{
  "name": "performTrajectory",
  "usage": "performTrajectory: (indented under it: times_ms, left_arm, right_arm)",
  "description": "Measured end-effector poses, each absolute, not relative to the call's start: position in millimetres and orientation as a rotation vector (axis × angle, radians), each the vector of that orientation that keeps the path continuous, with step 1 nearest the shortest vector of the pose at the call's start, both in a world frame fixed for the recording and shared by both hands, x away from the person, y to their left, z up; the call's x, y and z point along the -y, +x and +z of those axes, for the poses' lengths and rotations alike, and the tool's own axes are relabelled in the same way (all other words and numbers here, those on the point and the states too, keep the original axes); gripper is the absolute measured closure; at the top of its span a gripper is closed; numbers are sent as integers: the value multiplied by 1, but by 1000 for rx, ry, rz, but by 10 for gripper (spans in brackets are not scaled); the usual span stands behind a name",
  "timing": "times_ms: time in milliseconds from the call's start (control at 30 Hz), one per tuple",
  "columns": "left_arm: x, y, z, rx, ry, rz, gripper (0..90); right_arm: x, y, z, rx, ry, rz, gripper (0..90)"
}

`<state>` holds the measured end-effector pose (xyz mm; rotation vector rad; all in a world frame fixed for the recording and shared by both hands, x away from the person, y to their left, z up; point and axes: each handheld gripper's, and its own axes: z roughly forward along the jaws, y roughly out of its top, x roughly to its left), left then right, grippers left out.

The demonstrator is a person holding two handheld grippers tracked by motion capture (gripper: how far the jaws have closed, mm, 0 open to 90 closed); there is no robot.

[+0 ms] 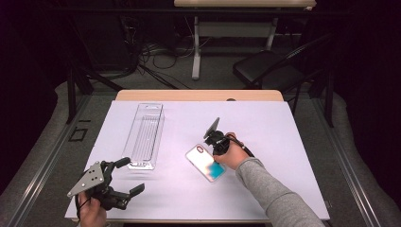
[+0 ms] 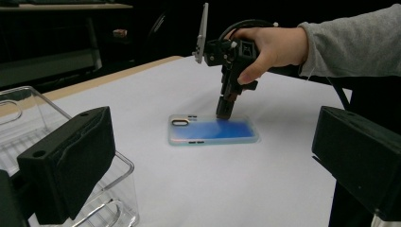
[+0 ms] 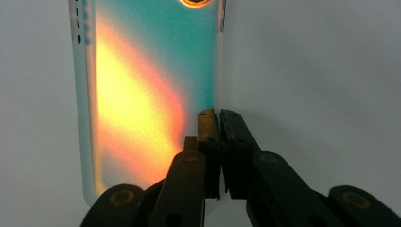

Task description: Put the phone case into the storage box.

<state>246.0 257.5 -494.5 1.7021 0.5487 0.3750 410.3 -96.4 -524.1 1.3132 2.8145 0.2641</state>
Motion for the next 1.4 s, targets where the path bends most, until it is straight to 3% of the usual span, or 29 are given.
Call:
performTrajectory:
  times_ms: [1400]
  left_arm:
    - [-257, 247, -495, -546, 1700, 368, 4]
  right_arm:
    - [97, 410, -526, -2804, 1330, 294, 879]
